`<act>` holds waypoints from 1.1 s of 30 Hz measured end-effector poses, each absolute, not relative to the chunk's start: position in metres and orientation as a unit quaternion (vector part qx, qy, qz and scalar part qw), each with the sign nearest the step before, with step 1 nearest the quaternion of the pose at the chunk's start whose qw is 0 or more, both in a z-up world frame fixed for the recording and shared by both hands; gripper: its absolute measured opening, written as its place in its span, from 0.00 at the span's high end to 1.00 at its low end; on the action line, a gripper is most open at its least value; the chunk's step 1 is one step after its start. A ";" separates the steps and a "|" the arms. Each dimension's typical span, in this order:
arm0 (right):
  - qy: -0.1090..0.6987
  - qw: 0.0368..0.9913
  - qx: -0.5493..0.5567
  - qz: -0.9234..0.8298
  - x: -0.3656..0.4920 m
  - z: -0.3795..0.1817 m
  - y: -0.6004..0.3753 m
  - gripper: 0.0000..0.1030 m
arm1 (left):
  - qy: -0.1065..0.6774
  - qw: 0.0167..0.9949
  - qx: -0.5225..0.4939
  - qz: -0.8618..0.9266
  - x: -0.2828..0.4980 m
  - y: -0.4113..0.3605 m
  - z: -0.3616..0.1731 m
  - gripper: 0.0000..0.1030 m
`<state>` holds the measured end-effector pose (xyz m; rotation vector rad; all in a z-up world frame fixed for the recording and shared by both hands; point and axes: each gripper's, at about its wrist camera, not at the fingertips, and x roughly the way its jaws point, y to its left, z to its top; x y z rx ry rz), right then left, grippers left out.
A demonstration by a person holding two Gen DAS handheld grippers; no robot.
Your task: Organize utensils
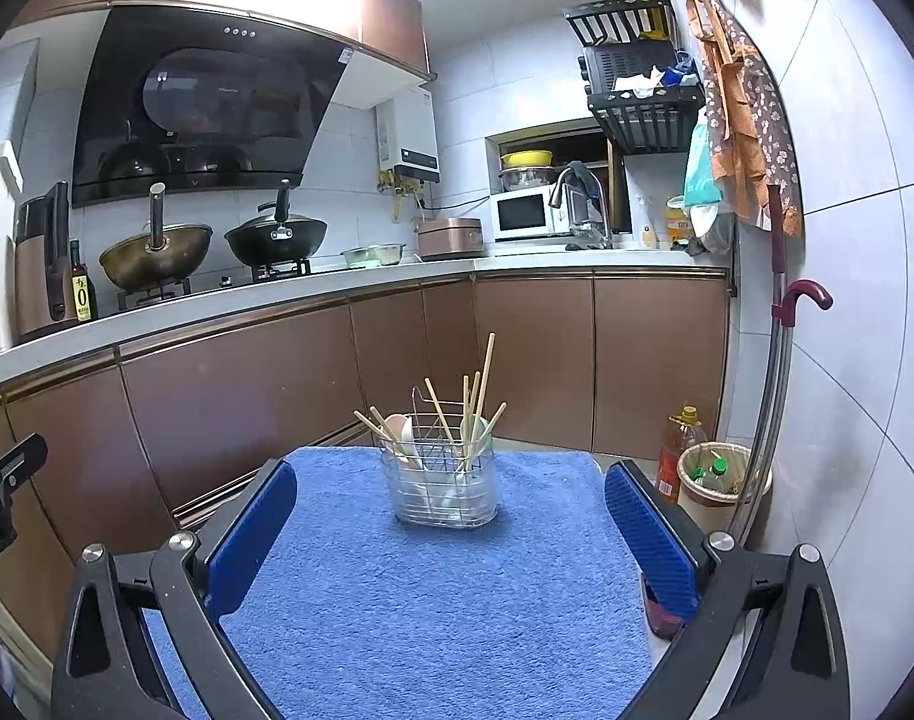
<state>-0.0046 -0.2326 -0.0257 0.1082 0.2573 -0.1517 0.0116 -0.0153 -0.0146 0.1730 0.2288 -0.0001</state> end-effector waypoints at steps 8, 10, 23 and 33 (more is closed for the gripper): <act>0.124 0.988 0.051 -0.073 -0.007 -0.020 -0.228 0.00 | 0.114 0.990 0.084 0.000 0.011 -0.010 -0.013 0.25; 0.123 0.988 0.052 -0.071 -0.008 -0.020 -0.229 0.00 | 0.114 0.990 0.081 -0.001 0.012 -0.008 -0.012 0.25; 0.122 0.989 0.049 -0.067 -0.009 -0.017 -0.225 0.00 | 0.121 0.990 0.066 -0.003 0.012 -0.004 -0.011 0.25; 0.117 0.990 0.045 -0.064 -0.011 -0.015 -0.225 0.00 | 0.119 0.991 0.055 -0.006 0.011 0.001 -0.010 0.25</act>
